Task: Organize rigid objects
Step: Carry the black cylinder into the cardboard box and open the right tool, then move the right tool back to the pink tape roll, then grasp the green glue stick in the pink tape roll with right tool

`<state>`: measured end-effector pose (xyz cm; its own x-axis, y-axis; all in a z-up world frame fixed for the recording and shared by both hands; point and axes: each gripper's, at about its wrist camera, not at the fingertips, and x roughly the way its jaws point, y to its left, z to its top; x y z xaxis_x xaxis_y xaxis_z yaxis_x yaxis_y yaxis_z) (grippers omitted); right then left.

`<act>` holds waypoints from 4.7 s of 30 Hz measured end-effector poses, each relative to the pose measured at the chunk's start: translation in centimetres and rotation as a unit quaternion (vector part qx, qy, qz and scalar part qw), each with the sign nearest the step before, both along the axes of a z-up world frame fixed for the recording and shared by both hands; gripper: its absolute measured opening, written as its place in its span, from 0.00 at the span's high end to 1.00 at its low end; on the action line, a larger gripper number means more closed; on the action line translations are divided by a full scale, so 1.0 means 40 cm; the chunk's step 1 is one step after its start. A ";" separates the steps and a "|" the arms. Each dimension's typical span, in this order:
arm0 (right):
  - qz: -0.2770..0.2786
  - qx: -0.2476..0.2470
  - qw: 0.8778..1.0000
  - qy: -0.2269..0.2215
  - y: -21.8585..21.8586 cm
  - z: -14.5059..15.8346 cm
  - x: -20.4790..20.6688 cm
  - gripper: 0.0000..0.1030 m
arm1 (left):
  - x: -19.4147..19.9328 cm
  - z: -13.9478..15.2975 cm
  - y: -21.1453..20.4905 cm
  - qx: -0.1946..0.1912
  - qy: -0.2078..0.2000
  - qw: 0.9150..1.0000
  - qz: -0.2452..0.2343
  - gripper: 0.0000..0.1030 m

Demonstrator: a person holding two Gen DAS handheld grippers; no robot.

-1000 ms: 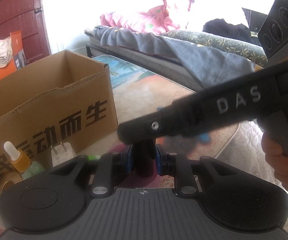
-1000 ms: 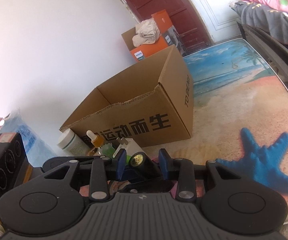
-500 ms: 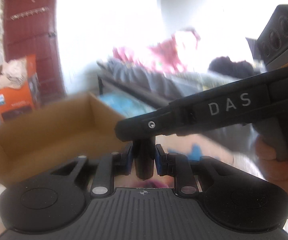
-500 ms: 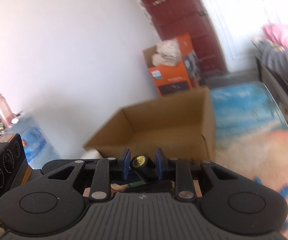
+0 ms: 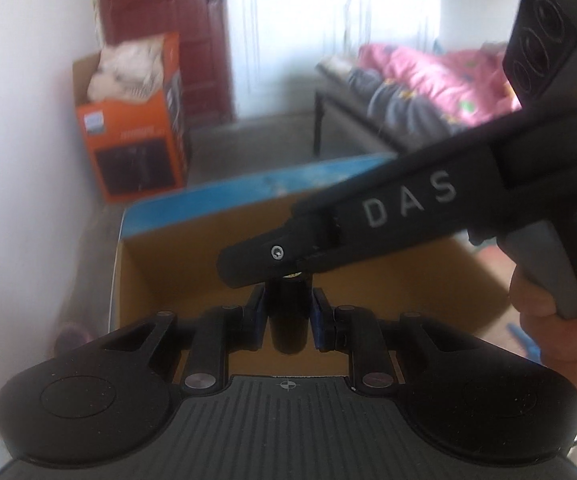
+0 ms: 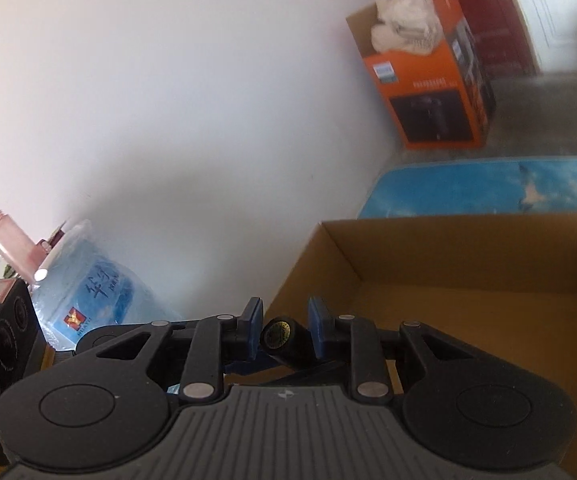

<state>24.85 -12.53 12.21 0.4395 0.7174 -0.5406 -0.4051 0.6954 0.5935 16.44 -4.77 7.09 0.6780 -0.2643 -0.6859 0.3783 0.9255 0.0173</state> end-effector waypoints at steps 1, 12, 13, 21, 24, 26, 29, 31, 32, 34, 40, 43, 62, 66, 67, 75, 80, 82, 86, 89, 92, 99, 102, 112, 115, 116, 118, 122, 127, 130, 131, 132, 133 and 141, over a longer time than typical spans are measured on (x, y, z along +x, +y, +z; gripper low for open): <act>0.002 0.000 1.000 0.026 0.009 -0.027 0.032 0.74 | 0.025 -0.022 0.002 0.001 0.019 1.000 0.004 0.80; 0.021 -0.031 0.976 0.214 0.105 -0.267 0.260 0.75 | 0.121 -0.088 0.080 0.011 0.077 0.997 0.024 0.76; 0.020 -0.038 0.976 0.215 0.115 -0.276 0.274 0.75 | 0.121 -0.087 0.089 0.008 0.075 0.997 0.027 0.76; 0.000 -0.034 0.982 0.188 0.117 -0.258 0.316 0.75 | 0.057 -0.045 0.137 -0.033 0.036 0.997 0.058 0.64; -0.006 -0.023 0.985 0.171 0.074 -0.219 0.283 0.74 | 0.024 -0.018 0.151 -0.053 0.014 0.997 0.061 0.61; -0.007 -0.015 0.987 0.158 0.036 -0.182 0.250 0.74 | -0.006 0.002 0.157 -0.063 -0.001 0.996 0.061 0.60; -0.005 -0.005 0.991 0.135 -0.002 -0.127 0.192 0.74 | -0.049 0.033 0.154 -0.073 -0.026 0.996 0.054 0.56; 0.002 -0.004 0.992 0.122 -0.025 -0.097 0.156 0.73 | -0.074 0.048 0.148 -0.073 -0.041 0.995 0.050 0.54; 0.008 -0.010 0.993 0.119 -0.029 -0.085 0.137 0.73 | -0.077 0.052 0.142 -0.072 -0.045 0.995 0.050 0.53; 0.028 -0.035 0.992 0.117 -0.017 -0.072 0.122 0.71 | -0.099 0.060 0.134 -0.068 -0.053 0.995 0.050 0.53; 0.084 -0.137 0.984 0.080 0.089 -0.088 0.056 0.47 | -0.129 0.068 0.150 -0.050 -0.063 0.994 0.079 0.53; 0.101 -0.173 0.977 0.066 0.142 -0.101 0.058 0.47 | -0.128 0.062 0.196 -0.060 -0.057 0.992 0.093 0.52; 0.085 -0.243 0.966 -0.021 0.278 -0.091 0.159 0.77 | -0.147 -0.023 0.311 -0.119 -0.036 0.983 0.132 0.52; 0.078 -0.260 0.962 -0.039 0.326 -0.117 0.208 0.77 | -0.158 -0.047 0.316 -0.132 -0.024 0.982 0.131 0.52; 0.078 -0.265 0.960 -0.042 0.334 -0.125 0.211 0.77 | -0.160 -0.052 0.316 -0.133 -0.023 0.982 0.129 0.52; 0.056 -0.241 0.968 -0.037 0.316 -0.111 0.256 0.73 | -0.192 -0.060 0.306 -0.137 -0.024 0.983 0.119 0.48; 0.029 -0.174 0.983 -0.040 0.206 -0.004 0.187 0.63 | -0.231 -0.039 0.284 -0.140 -0.040 0.984 0.101 0.47; 0.022 -0.144 0.988 -0.048 0.143 0.047 0.127 0.59 | -0.253 -0.028 0.266 -0.141 -0.049 0.985 0.085 0.45; -0.002 -0.096 0.992 -0.075 0.000 0.132 -0.040 0.58 | -0.304 -0.010 0.216 -0.149 -0.064 0.986 0.034 0.42; -0.032 -0.061 0.993 -0.091 -0.113 0.153 -0.175 0.58 | -0.343 -0.013 0.161 -0.159 -0.058 0.985 -0.031 0.37; -0.075 -0.034 0.993 -0.083 -0.213 0.116 -0.297 0.58 | -0.372 -0.040 0.086 -0.154 -0.036 0.983 -0.089 0.35; -0.175 0.039 0.983 0.041 -0.375 -0.115 -0.466 0.58 | -0.368 -0.129 -0.080 -0.112 0.018 0.982 -0.149 0.39; -0.205 0.058 0.974 0.078 -0.405 -0.196 -0.499 0.59 | -0.357 -0.143 -0.127 -0.077 0.008 0.985 -0.155 0.45; -0.203 0.099 0.966 0.125 -0.403 -0.295 -0.490 0.64 | -0.309 -0.178 -0.164 -0.048 0.047 0.990 -0.121 0.78; -0.196 0.088 0.969 0.124 -0.397 -0.303 -0.476 0.66 | -0.300 -0.182 -0.158 -0.068 0.067 0.989 -0.116 0.83; -0.194 0.082 0.970 0.123 -0.395 -0.301 -0.476 0.67 | -0.301 -0.181 -0.155 -0.078 0.072 0.987 -0.119 0.83; -0.195 0.067 0.972 0.116 -0.395 -0.298 -0.472 0.67 | -0.308 -0.176 -0.153 -0.091 0.077 0.984 -0.132 0.83; -0.195 0.037 0.974 0.112 -0.396 -0.300 -0.467 0.68 | -0.313 -0.184 -0.165 -0.083 0.085 0.982 -0.145 0.83; -0.187 -0.002 0.976 0.109 -0.385 -0.304 -0.461 0.68 | -0.301 -0.191 -0.184 -0.066 0.098 0.982 -0.150 0.83; -0.179 -0.017 0.978 0.109 -0.377 -0.307 -0.453 0.68 | -0.291 -0.194 -0.191 -0.056 0.102 0.982 -0.147 0.83; -0.176 -0.022 0.978 0.107 -0.375 -0.307 -0.450 0.68 | -0.287 -0.195 -0.191 -0.056 0.105 0.982 -0.146 0.83; -0.174 -0.027 0.979 0.106 -0.373 -0.305 -0.445 0.68 | -0.284 -0.197 -0.192 -0.057 0.107 0.982 -0.146 0.83; -0.172 -0.031 0.979 0.105 -0.370 -0.304 -0.440 0.68 | -0.282 -0.197 -0.194 -0.057 0.109 0.982 -0.145 0.83; -0.161 -0.036 0.981 0.104 -0.368 -0.313 -0.417 0.68 | -0.265 -0.209 -0.210 -0.058 0.115 0.983 -0.131 0.81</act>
